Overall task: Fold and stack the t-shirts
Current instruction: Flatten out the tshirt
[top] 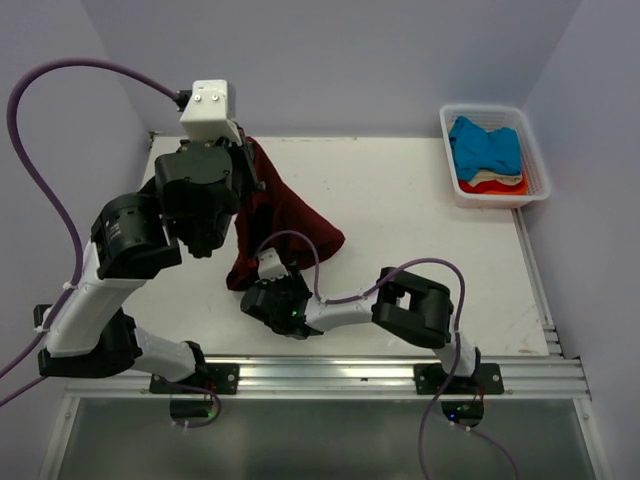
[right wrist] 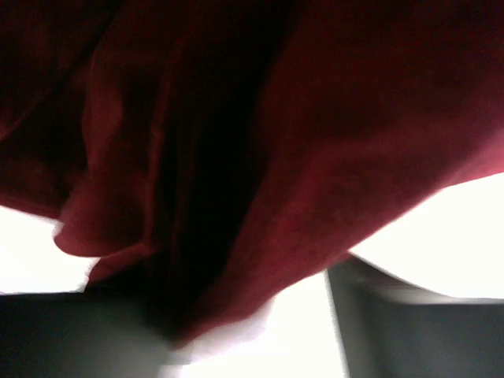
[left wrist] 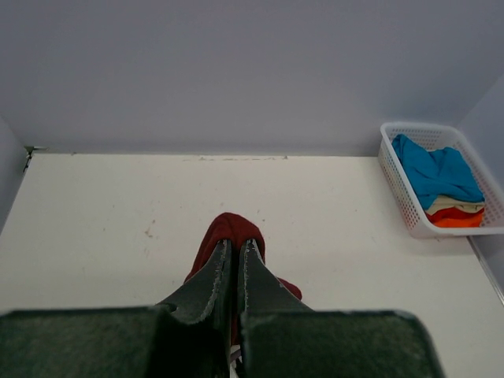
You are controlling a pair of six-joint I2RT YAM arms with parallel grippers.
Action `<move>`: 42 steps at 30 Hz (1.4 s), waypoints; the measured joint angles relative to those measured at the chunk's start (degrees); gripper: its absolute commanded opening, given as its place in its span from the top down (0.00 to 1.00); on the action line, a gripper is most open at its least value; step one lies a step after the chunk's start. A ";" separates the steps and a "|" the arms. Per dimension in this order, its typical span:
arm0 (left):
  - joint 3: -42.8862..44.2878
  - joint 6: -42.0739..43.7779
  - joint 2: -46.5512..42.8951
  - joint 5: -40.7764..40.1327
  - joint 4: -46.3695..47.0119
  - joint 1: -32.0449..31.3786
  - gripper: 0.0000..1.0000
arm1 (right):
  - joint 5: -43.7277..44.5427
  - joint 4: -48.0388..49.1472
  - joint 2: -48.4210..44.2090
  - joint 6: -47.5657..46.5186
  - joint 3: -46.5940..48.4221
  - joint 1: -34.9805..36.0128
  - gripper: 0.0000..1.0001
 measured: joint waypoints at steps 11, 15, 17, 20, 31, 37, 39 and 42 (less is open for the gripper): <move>-1.55 -1.14 -2.23 0.00 -0.31 0.00 1.00 | 1.88 -2.56 -13.60 0.00 -6.82 0.24 1.00; -1.99 -1.20 -2.56 -0.02 -0.28 0.00 1.00 | 3.13 -9.20 -22.86 -1.16 -6.29 0.24 1.00; -2.29 -1.25 -2.73 -0.02 -0.28 0.00 1.00 | 5.95 -14.29 -25.88 -1.27 -4.61 0.24 1.00; -3.39 -1.29 -3.39 -0.07 -0.26 0.00 1.00 | 12.09 -24.52 -28.46 -1.03 -0.04 0.24 0.95; -9.03 -4.33 -6.88 -1.95 -1.75 0.00 1.00 | 22.88 -69.55 -29.66 18.49 22.36 -12.98 0.84; -10.21 -5.75 -7.72 -2.91 -2.93 0.00 1.00 | 19.43 -76.43 -29.79 23.19 20.68 -15.74 0.61; -10.80 -5.79 -7.78 -3.02 -2.97 0.11 1.00 | 17.29 -77.31 -29.55 23.80 20.17 -15.54 0.50; -12.15 -5.95 -7.76 -2.99 -2.99 0.46 1.00 | 13.44 -77.72 -28.96 24.46 19.04 -15.45 0.33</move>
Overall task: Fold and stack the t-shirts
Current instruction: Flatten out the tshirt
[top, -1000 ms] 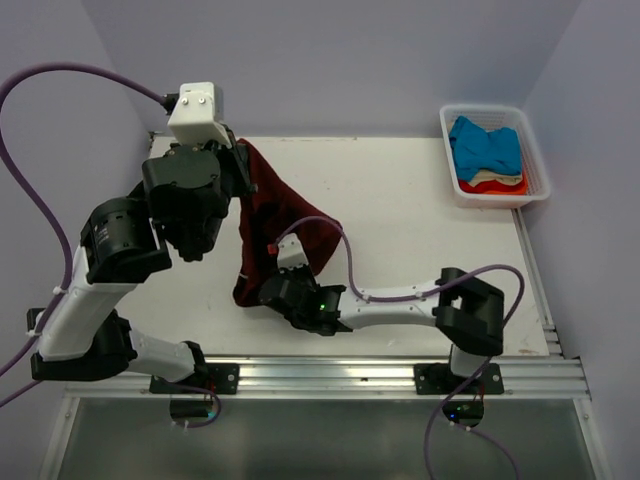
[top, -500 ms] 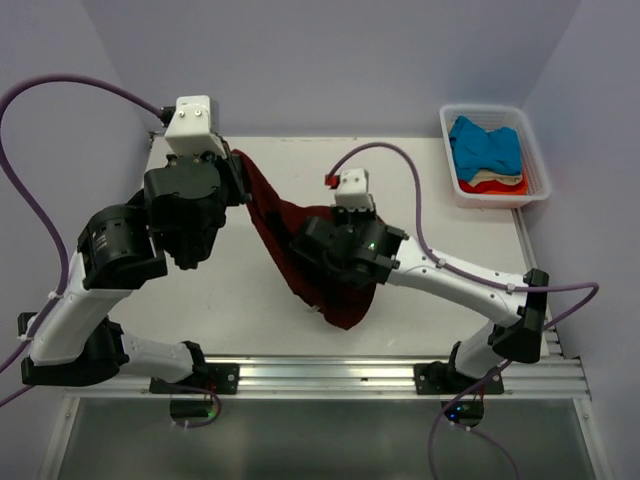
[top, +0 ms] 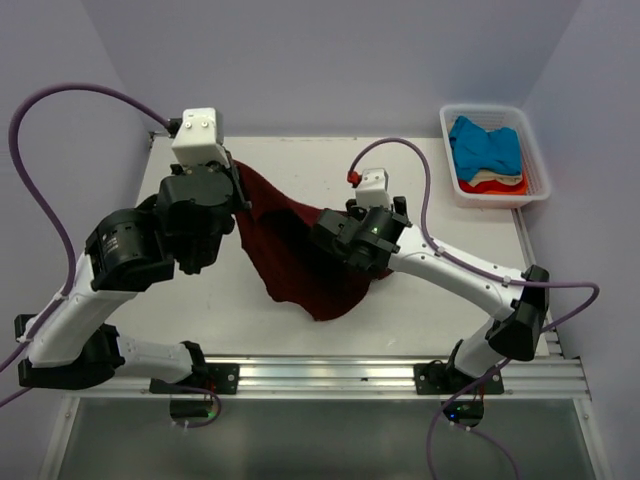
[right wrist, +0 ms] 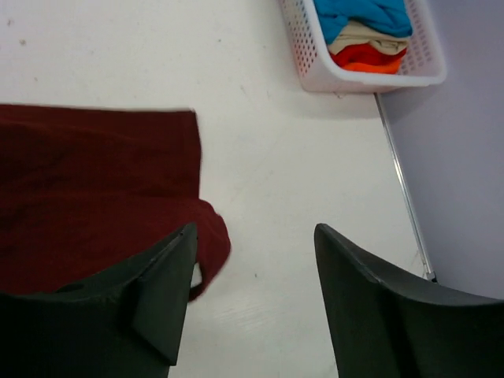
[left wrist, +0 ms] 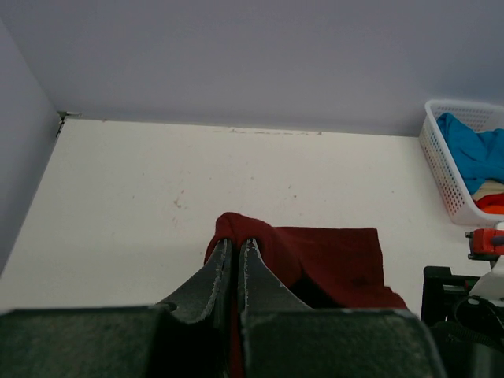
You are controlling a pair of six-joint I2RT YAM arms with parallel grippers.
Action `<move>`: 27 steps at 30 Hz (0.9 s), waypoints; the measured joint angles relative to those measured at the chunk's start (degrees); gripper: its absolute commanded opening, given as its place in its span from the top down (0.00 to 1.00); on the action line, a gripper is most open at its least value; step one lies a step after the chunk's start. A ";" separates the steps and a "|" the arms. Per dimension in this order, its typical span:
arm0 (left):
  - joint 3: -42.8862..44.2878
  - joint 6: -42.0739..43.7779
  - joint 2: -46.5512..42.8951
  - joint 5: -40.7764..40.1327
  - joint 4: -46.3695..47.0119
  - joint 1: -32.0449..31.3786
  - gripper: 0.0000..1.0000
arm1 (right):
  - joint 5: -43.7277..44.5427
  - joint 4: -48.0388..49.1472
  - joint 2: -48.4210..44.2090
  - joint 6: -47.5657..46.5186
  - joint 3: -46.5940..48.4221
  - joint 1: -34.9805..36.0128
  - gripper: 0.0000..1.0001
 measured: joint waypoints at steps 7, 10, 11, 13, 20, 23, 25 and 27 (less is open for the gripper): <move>-5.27 -1.92 -0.57 0.72 -0.09 0.72 1.00 | -9.49 0.98 -0.48 -3.93 -9.51 0.00 0.33; -6.34 -2.58 -1.03 0.98 -0.24 1.05 1.00 | -14.69 5.27 -1.86 -6.56 -14.69 0.00 0.34; -6.47 -2.75 -1.22 1.05 -0.22 1.09 1.00 | -17.33 8.13 -2.97 -7.89 -17.20 0.00 0.33; -6.64 -2.80 -1.77 1.09 -0.22 1.38 1.00 | -22.82 15.23 -5.81 -10.64 -22.93 -0.02 0.32; -7.10 -2.84 -3.41 1.14 -0.20 2.10 1.00 | -37.09 31.41 -7.69 -15.10 -33.90 -0.83 0.30; -7.13 -2.86 -3.50 1.20 -0.20 2.19 1.00 | -41.03 36.87 -4.76 -15.93 -35.69 -2.01 0.32; -7.15 -2.86 -3.50 1.33 -0.20 2.23 1.00 | -42.84 39.69 -2.10 -16.55 -36.24 -3.43 0.34; -7.15 -2.89 -3.50 1.40 -0.20 2.29 1.00 | -43.95 41.75 0.35 -17.07 -36.52 -5.22 0.37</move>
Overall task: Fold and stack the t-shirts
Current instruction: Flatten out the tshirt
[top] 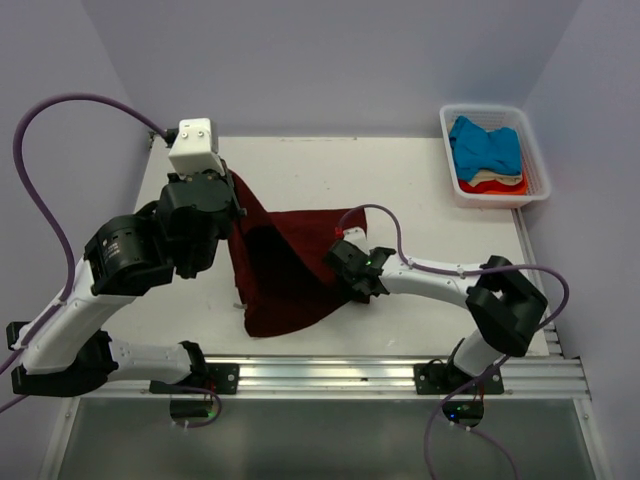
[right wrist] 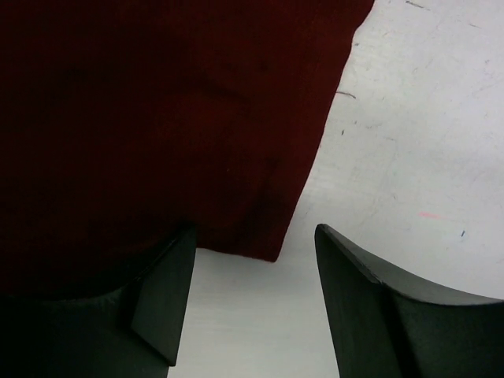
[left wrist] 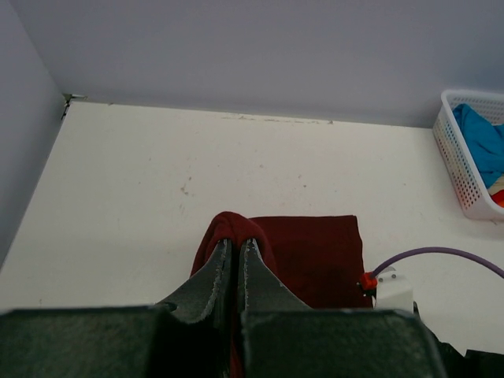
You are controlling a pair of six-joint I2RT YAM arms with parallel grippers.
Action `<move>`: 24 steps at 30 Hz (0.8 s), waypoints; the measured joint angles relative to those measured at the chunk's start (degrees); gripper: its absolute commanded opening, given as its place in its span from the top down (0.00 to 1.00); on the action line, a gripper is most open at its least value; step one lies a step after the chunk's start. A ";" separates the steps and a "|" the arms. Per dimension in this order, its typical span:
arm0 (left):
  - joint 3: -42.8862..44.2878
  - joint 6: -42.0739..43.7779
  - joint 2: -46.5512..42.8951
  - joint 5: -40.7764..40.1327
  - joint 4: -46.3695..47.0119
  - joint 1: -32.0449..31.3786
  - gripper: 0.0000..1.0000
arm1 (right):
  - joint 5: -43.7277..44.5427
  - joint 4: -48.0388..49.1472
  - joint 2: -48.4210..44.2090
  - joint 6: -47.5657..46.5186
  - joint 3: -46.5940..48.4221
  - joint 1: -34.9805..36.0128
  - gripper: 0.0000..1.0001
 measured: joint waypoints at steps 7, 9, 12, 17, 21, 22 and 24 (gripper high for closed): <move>0.00 -0.09 -0.31 0.13 -0.04 0.17 1.00 | -0.39 2.03 3.26 -0.46 -0.04 -4.63 0.46; 0.00 -0.13 -0.55 0.13 -0.07 0.24 1.00 | -0.39 1.95 3.26 -0.28 -0.07 -4.79 0.51; 0.00 -0.15 -0.76 0.13 -0.09 0.28 1.00 | -0.52 2.08 3.19 0.61 -0.22 -4.87 0.57; -0.02 -0.33 -0.85 0.11 -0.09 0.63 1.00 | -1.95 2.12 1.88 2.82 -2.93 -4.87 0.59; -0.02 -0.48 -0.85 0.11 -0.07 0.63 1.00 | -2.36 1.14 -0.61 4.85 -5.07 -4.92 0.53; -0.02 -0.48 -0.85 0.11 -0.07 0.63 1.00 | -2.36 0.92 -1.38 5.22 -5.53 -4.92 0.53; -0.09 -0.50 -0.85 0.11 -0.07 0.63 1.00 | -2.34 0.66 -2.93 5.86 -6.38 -4.92 0.53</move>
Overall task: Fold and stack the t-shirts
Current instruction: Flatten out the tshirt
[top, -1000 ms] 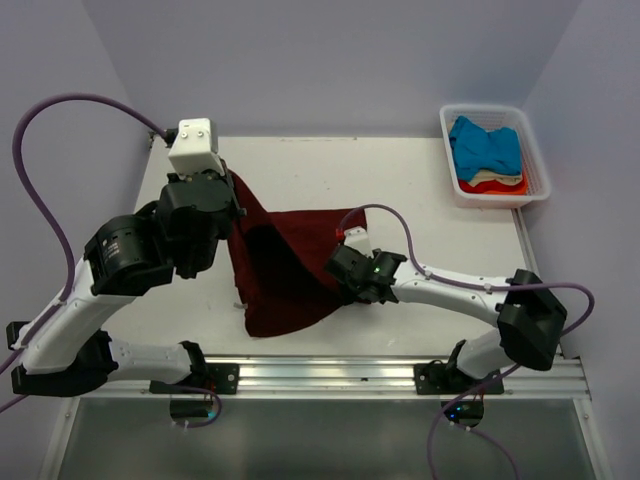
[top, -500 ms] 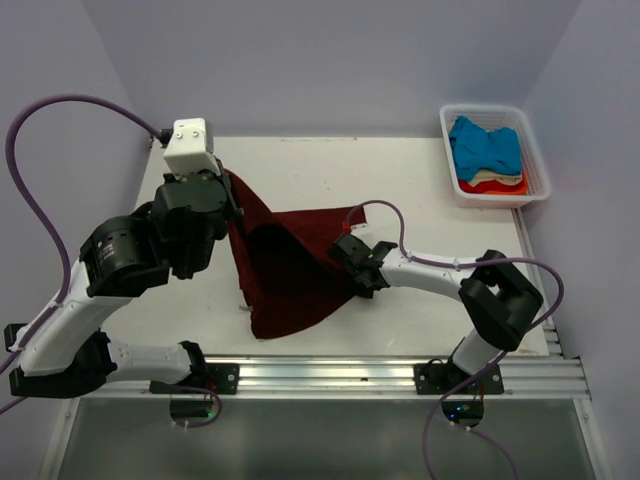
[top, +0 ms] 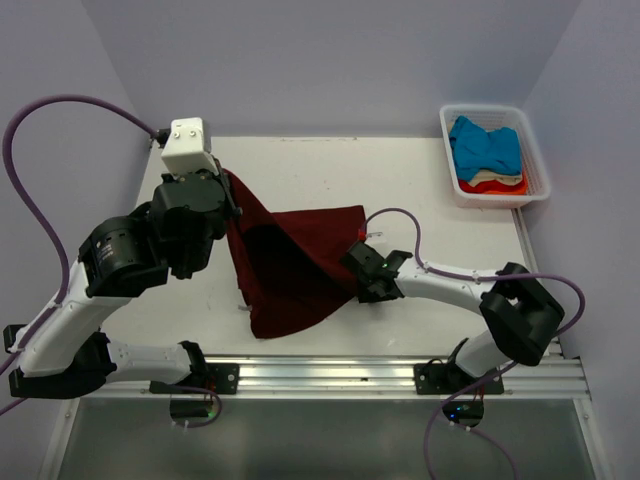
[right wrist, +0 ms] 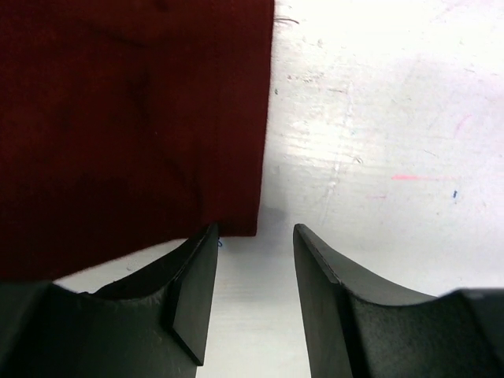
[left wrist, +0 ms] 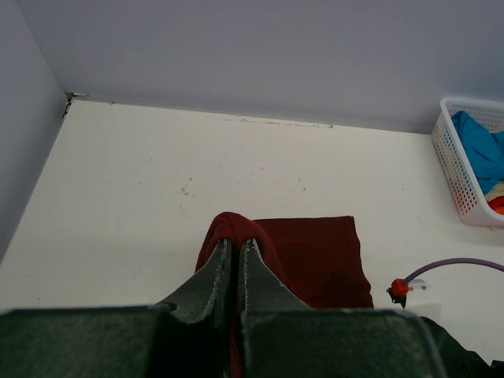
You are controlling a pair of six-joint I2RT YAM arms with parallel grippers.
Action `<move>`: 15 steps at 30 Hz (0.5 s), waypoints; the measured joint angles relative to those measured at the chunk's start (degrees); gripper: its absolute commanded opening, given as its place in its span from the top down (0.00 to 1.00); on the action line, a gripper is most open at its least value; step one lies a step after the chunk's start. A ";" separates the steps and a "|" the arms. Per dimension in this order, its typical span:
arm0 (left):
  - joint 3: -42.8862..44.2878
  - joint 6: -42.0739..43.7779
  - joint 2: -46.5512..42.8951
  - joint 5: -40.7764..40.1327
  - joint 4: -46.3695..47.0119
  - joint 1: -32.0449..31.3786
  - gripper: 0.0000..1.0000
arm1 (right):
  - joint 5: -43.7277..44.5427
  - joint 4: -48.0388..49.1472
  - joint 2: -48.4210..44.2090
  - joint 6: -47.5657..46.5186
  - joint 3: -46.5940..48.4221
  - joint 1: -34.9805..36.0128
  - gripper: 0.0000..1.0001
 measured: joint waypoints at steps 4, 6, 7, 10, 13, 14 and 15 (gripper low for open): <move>-0.17 0.00 0.00 0.02 0.02 0.00 1.00 | 0.28 -0.39 -1.70 0.33 -0.57 0.00 0.55; -0.26 0.00 0.00 0.09 0.00 0.02 1.00 | 0.39 -0.33 -1.46 0.33 -0.57 0.00 0.55; -0.26 0.00 0.00 0.15 0.00 0.02 1.00 | 0.39 -0.15 -1.07 0.35 -0.57 -0.02 0.56; -0.26 -0.39 0.00 0.28 -0.04 0.04 1.00 | 0.13 0.87 1.16 0.35 -0.55 -0.11 0.57; -0.26 -0.61 0.00 0.44 -0.22 0.07 1.00 | -0.22 1.88 1.75 0.37 -0.31 -0.11 0.57; -0.26 -0.70 0.00 0.48 -0.37 0.11 1.00 | -0.42 2.08 1.86 0.35 -0.31 -0.13 0.57; -0.26 -0.79 0.00 0.50 -0.48 0.11 1.00 | -0.57 2.21 1.86 0.37 -0.33 -0.17 0.57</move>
